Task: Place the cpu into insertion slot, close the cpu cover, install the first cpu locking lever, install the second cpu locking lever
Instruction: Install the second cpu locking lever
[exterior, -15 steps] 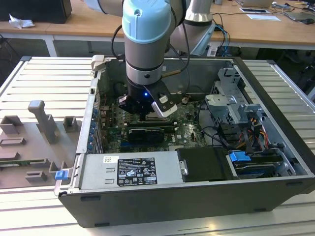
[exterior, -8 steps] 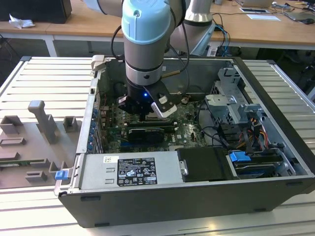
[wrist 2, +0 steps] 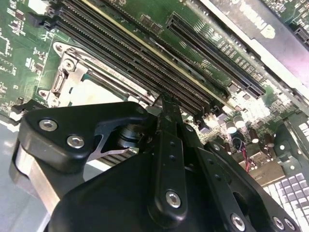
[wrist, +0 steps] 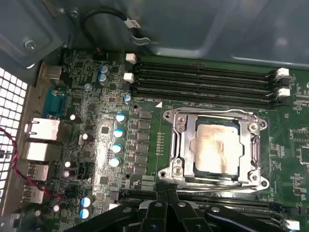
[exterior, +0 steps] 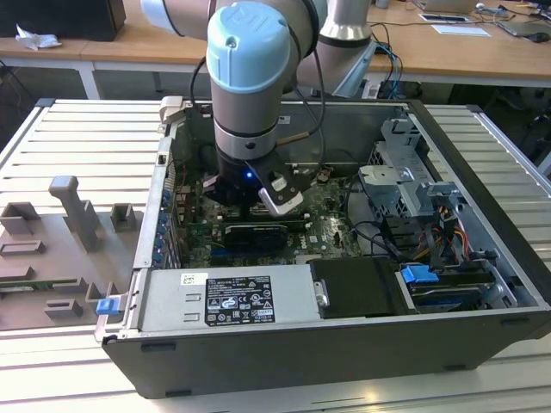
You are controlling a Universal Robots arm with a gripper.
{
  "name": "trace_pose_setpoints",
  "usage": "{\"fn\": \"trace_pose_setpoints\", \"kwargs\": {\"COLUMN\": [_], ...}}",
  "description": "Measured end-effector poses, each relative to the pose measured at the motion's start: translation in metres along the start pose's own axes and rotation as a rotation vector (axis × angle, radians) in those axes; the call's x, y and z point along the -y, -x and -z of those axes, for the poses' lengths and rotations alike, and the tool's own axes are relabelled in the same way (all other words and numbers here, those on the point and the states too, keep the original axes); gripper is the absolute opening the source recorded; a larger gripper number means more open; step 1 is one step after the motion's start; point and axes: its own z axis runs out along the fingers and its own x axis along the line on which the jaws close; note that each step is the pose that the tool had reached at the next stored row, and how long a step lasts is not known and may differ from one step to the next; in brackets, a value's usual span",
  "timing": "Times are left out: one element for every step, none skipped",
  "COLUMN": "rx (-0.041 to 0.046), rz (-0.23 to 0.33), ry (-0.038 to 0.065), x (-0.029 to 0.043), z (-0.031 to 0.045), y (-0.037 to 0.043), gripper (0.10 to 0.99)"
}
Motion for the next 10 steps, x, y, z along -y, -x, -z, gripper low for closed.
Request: {"fn": "trace_pose_setpoints", "kwargs": {"rx": [0.0004, 0.0009, 0.0013, 0.0022, 0.0027, 0.003, 0.0032, 0.0033, 0.0037, 0.004], "rz": [0.0, 0.0, 0.0, 0.0, 0.0, 0.0, 0.0, 0.0, 0.0, 0.0], "ry": [0.003, 0.008, 0.011, 0.019, 0.024, 0.027, 0.029, 0.033, 0.037, 0.04], "x": [0.0002, 0.0003, 0.0005, 0.0007, 0.0008, 0.0009, 0.0011, 0.0013, 0.0011, 0.0006], "z": [-0.0008, -0.0018, -0.0023, -0.0034, -0.0045, -0.0052, -0.0057, -0.0062, -0.0065, -0.007], "y": [-0.0002, -0.0004, -0.0006, -0.0007, -0.0009, -0.0009, -0.0009, -0.001, -0.001, -0.0008], "gripper": [0.106, 0.106, 0.106, 0.106, 0.106, 0.106, 0.106, 0.106, 0.106, 0.106]}}
